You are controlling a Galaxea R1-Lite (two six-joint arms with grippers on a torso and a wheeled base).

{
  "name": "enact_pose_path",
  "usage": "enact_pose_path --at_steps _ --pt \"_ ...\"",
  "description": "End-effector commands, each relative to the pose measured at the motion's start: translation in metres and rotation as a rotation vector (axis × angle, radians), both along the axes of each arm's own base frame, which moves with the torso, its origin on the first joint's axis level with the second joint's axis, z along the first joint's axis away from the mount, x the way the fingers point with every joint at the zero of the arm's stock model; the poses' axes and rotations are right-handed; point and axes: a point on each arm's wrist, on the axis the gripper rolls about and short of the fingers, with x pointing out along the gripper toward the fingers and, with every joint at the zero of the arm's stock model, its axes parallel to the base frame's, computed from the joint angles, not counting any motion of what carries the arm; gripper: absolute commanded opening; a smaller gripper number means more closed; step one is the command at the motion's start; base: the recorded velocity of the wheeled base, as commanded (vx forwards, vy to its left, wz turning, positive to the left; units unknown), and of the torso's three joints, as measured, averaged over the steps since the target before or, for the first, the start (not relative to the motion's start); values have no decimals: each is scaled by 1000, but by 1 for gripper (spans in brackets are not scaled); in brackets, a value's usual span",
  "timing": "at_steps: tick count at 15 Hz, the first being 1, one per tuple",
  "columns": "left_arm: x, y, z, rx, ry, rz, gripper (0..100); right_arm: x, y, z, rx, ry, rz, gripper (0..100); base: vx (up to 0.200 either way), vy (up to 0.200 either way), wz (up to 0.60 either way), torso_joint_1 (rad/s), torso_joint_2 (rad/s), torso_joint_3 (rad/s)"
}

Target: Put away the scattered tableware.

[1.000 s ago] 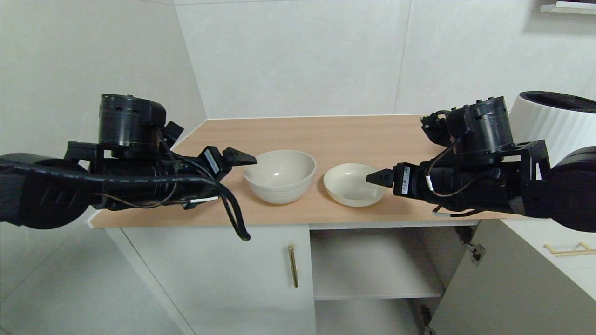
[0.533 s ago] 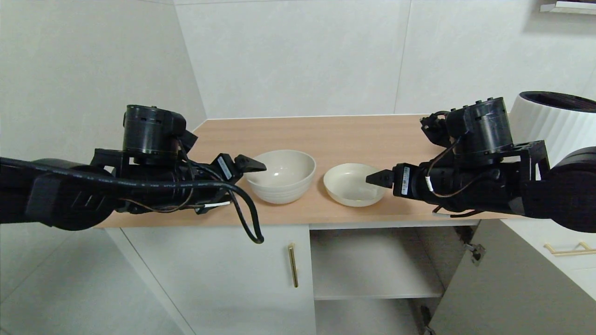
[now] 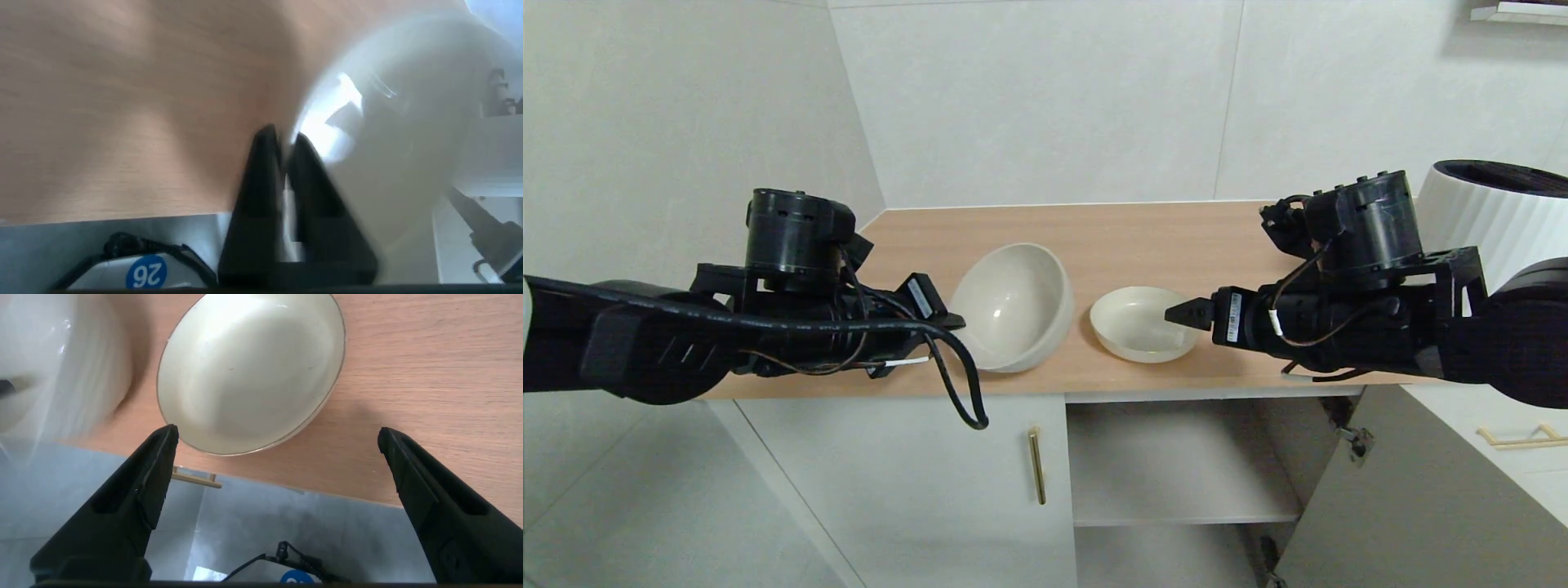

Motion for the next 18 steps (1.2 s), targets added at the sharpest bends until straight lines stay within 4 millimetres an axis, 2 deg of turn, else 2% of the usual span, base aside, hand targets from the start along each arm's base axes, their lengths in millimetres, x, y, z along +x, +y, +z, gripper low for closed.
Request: enact_pose_path --at_steps 1,4,6,7,9,18 --pt "-1 0 2 -2 -6 2 0 1 1 -1 -4 3 1 100 0 0 0 0 0 0" --pt "-2 1 2 1 -8 9 0 8 4 -11 -46 10 -48 100 0 0 0 0 0 0" --pt "-2 1 3 1 -10 9 0 20 12 -20 -91 8 -112 100 0 0 0 0 0 0" --pt "-3 1 4 0 -11 9 0 32 19 -29 -132 -3 -180 100 0 0 0 0 0 0" --pt "-4 1 4 0 -13 9 0 42 24 -35 -157 -14 -233 100 0 0 0 0 0 0" --pt "-4 1 4 0 -13 9 0 49 28 -36 -149 -33 -259 100 0 0 0 0 0 0"
